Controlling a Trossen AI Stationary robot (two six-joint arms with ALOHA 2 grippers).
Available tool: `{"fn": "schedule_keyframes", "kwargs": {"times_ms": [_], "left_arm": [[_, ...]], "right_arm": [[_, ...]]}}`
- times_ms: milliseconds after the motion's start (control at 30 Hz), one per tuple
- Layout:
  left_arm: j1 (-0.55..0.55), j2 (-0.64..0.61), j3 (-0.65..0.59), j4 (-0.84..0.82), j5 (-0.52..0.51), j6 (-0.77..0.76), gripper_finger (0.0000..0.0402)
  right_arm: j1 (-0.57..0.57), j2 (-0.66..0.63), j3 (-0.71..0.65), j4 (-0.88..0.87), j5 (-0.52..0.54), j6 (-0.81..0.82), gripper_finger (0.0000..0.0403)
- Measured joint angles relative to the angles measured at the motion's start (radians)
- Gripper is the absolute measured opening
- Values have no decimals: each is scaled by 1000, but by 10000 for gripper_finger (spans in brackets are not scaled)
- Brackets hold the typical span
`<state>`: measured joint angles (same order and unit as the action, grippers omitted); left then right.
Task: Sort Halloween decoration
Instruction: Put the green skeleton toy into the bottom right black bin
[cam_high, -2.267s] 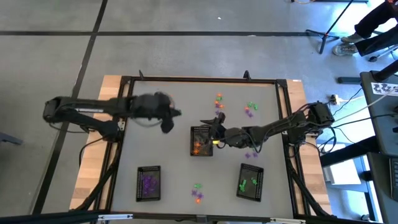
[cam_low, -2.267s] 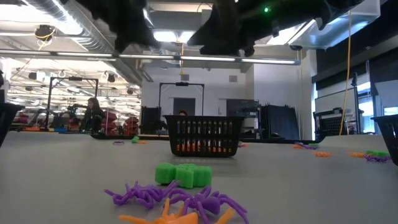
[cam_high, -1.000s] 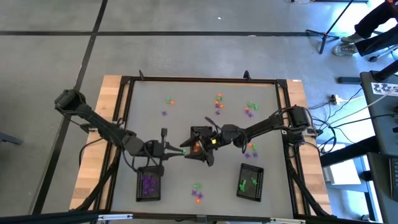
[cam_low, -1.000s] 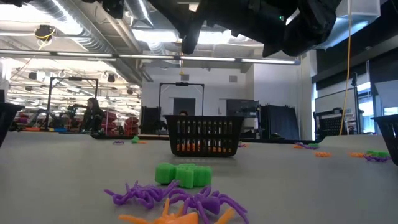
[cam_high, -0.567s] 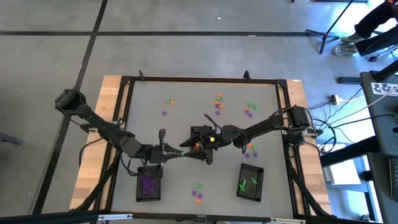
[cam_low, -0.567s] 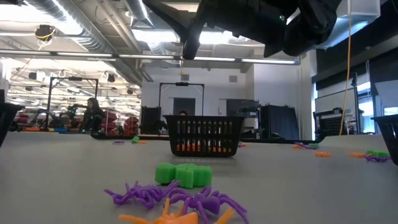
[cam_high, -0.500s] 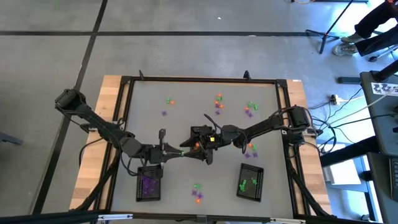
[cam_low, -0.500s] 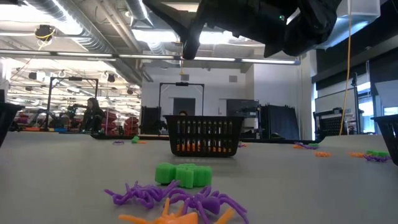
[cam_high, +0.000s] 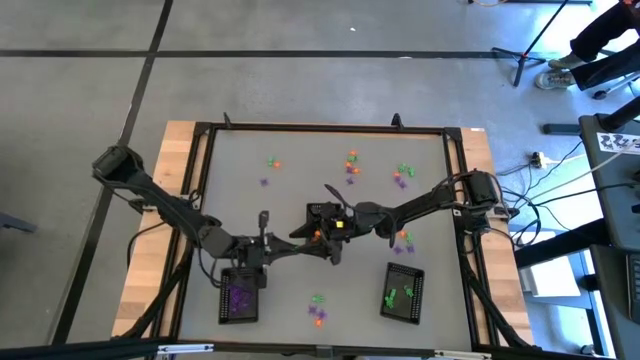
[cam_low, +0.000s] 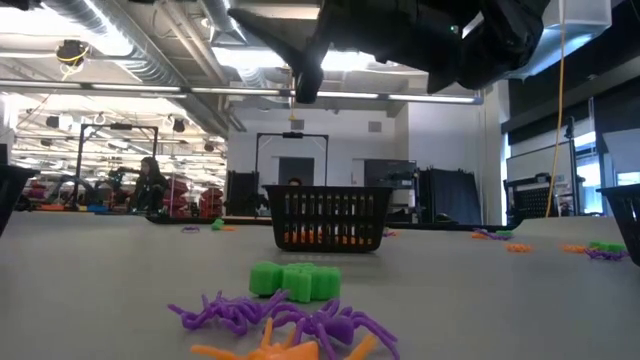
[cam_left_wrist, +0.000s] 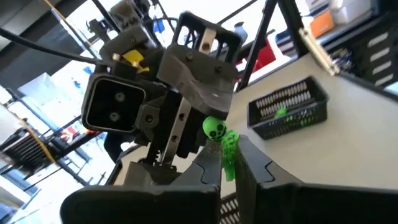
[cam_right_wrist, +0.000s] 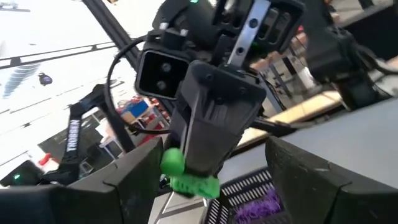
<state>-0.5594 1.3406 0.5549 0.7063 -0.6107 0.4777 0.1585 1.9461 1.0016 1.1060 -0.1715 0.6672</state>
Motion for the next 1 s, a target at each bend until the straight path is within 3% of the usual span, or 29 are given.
{"fn": "schedule_keyframes", "kwargs": {"times_ms": [233, 533, 833, 1000], "left_arm": [[-10, 75, 0, 31, -53, 2, 1], [-11, 115, 0, 163, -61, 182, 1], [-35, 113, 1, 143, -176, 137, 1], [-40, 113, 2, 99, -187, 113, 1]], "right_arm": [[7, 0, 0, -69, 33, 38, 282], [12, 0, 1, -52, 0, 108, 282], [11, 1, 0, -65, -6, 114, 281], [12, 1, 0, -65, -18, 115, 262]]}}
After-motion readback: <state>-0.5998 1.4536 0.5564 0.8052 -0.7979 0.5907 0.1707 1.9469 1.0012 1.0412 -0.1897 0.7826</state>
